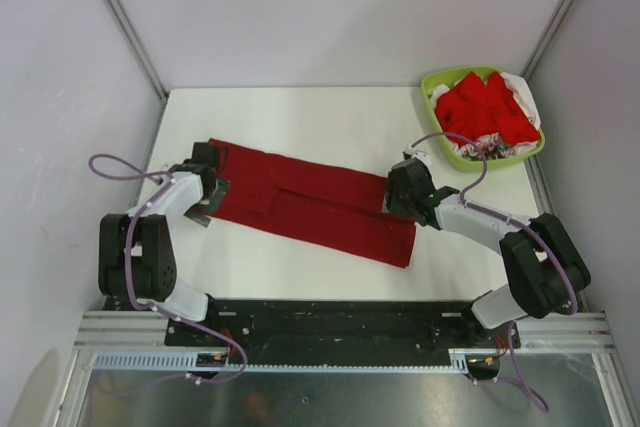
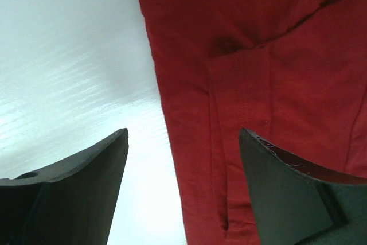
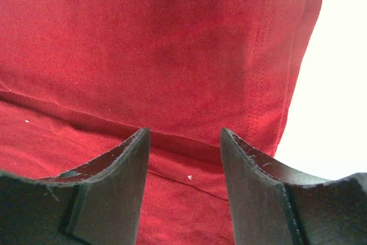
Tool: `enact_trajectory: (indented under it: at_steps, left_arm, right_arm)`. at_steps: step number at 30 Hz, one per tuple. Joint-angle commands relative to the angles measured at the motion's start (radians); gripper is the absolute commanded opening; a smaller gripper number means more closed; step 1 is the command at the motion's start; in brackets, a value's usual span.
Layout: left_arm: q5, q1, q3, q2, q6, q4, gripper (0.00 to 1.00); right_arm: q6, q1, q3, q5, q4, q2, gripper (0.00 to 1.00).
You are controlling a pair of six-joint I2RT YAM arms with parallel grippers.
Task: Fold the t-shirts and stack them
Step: Rotate the tshirt 80 degrees
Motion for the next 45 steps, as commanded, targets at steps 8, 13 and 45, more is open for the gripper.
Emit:
enact_trajectory:
  at_steps: [8, 13, 45]
  left_arm:
    - [0.076, 0.029, -0.048, 0.041, -0.044, 0.163, 0.80]
    - [0.058, 0.031, -0.058, 0.058, -0.064, 0.165, 0.79]
    - [0.198, -0.033, 0.965, 0.771, 0.704, 0.092, 0.53]
  right_arm:
    - [-0.021, 0.003, 0.040, 0.002, -0.002, -0.017, 0.57]
    - [-0.018, 0.008, 0.040, 0.009, -0.003, -0.011, 0.56]
    - [-0.049, -0.024, 0.042, 0.002, -0.025, -0.033, 0.55]
